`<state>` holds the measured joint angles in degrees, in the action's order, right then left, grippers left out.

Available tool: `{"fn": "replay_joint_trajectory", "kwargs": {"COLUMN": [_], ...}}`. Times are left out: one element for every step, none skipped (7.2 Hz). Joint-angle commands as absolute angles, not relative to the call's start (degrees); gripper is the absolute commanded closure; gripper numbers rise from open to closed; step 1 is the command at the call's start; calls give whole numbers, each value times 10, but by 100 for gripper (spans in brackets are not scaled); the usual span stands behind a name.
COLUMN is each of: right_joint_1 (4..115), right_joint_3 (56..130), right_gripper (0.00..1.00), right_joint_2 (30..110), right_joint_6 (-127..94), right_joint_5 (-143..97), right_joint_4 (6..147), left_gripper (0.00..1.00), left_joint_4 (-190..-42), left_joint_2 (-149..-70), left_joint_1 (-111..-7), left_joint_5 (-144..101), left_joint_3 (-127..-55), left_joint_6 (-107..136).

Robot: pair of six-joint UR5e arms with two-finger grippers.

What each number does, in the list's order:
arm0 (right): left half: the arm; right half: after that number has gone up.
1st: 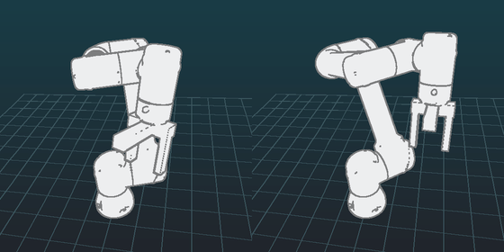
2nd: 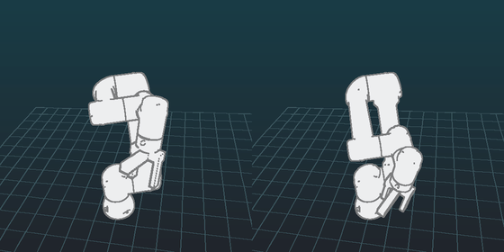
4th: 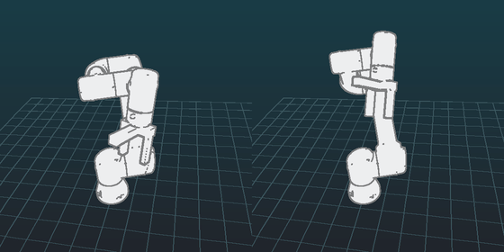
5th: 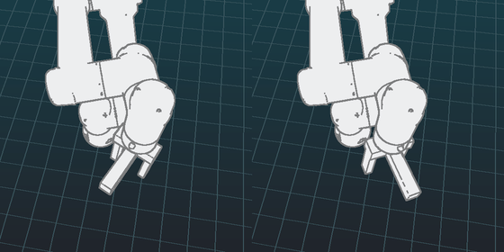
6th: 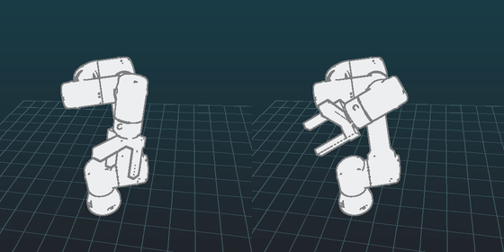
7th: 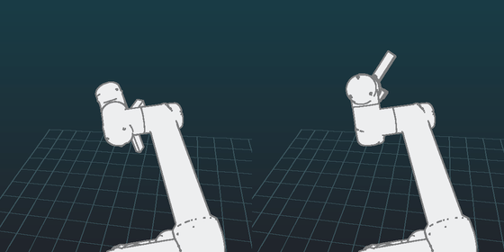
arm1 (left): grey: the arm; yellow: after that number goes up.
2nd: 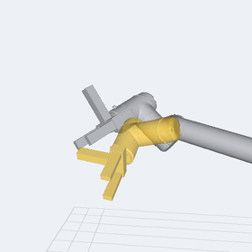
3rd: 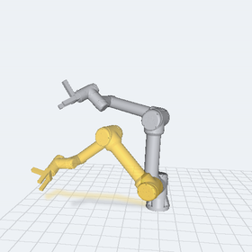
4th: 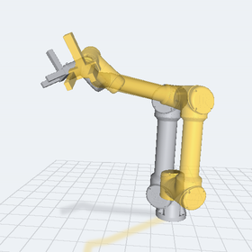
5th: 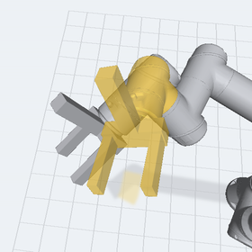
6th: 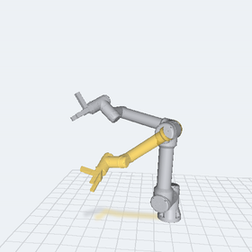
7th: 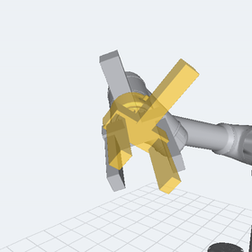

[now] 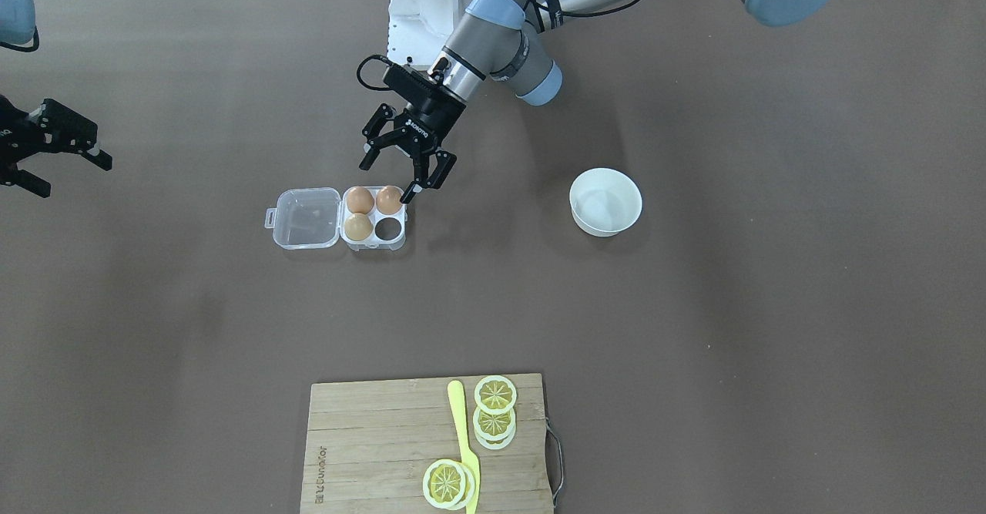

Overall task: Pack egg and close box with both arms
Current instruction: 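Lower the egg into the empty slot and open the left gripper, then raise the left gripper off the box while the right arm reaches toward the lid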

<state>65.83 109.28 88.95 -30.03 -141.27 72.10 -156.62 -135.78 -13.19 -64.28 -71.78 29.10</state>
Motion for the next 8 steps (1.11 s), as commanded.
{"fn": "replay_joint_trajectory", "kwargs": {"right_joint_1": [658,658,655,635,605,575,558,548], "right_joint_3": [1095,1094,1091,1085,1075,1066,1057,1049], "right_gripper": [1,1,1,2,2,2,2,1], "right_joint_2": [889,889,886,873,843,821,811,804], "right_joint_6": [-303,-302,-305,-325,-364,-390,-392,-393], "right_joint_5": [-1413,-1412,-1408,-1398,-1372,-1346,-1336,-1334], "right_joint_4": [721,721,721,722,722,722,722,722], "left_gripper": [3,3,4,18,72,100,100,100], "left_joint_4": [-1563,-1551,-1550,-1545,-1541,-1542,-1539,-1525], "left_joint_2": [-1355,-1345,-1327,-1312,-1310,-1277,-1264,-1259], "left_joint_1": [-136,-160,-203,-225,-238,-238,-242,-240], "left_joint_5": [-646,-674,-740,-757,-781,-786,-819,-853], "left_joint_3": [-763,-793,-805,-806,-808,-808,-804,-804], "left_joint_6": [292,294,307,367,410,450,474,593]}}
